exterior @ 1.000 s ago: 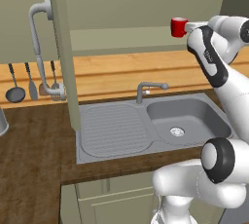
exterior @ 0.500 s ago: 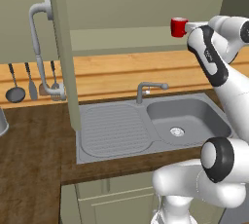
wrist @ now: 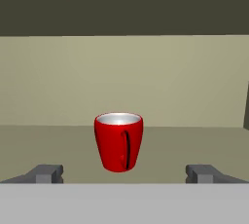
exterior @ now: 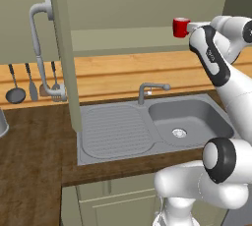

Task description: Pick the kettle from the counter and place it on the tray. Then pick the mug from the cabinet and place it on the tray. Then close the cabinet doors.

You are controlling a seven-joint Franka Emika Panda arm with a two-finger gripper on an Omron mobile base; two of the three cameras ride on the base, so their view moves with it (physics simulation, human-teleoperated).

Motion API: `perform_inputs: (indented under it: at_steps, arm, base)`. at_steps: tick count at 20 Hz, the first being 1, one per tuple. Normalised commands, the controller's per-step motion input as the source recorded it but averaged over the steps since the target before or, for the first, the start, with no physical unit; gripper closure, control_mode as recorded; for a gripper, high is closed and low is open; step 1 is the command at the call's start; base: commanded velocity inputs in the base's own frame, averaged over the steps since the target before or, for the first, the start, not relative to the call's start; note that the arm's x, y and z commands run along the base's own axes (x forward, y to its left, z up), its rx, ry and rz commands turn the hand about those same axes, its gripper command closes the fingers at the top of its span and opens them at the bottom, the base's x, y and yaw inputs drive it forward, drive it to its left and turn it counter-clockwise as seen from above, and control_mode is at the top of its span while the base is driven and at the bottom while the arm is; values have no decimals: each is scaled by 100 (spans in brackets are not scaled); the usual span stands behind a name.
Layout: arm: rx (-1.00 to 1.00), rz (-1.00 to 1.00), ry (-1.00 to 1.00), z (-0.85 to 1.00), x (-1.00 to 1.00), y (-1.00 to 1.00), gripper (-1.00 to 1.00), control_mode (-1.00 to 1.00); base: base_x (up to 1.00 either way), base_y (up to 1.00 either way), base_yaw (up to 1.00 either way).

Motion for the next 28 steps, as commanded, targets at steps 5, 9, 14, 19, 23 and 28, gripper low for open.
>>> perform_inputs:
  at_steps: [5,9,14,19,23,28]
  arm:
    - [0,0,0,0,0,0,-100,-100]
    - [0,0,0,0,0,0,-100,-100]
    - [0,0,0,0,0,0,-100,-100]
    - [0,0,0,0,0,0,-100,-100]
    - [0,0,0,-6,0,0,-100,-100]
    - [-2,0,0,-20,11,0,-100,-100]
  base:
    - [0,0,0]
    - [0,0,0]
    - [0,0,0]
    - [0,0,0]
    - [0,0,0]
    - [0,0,0]
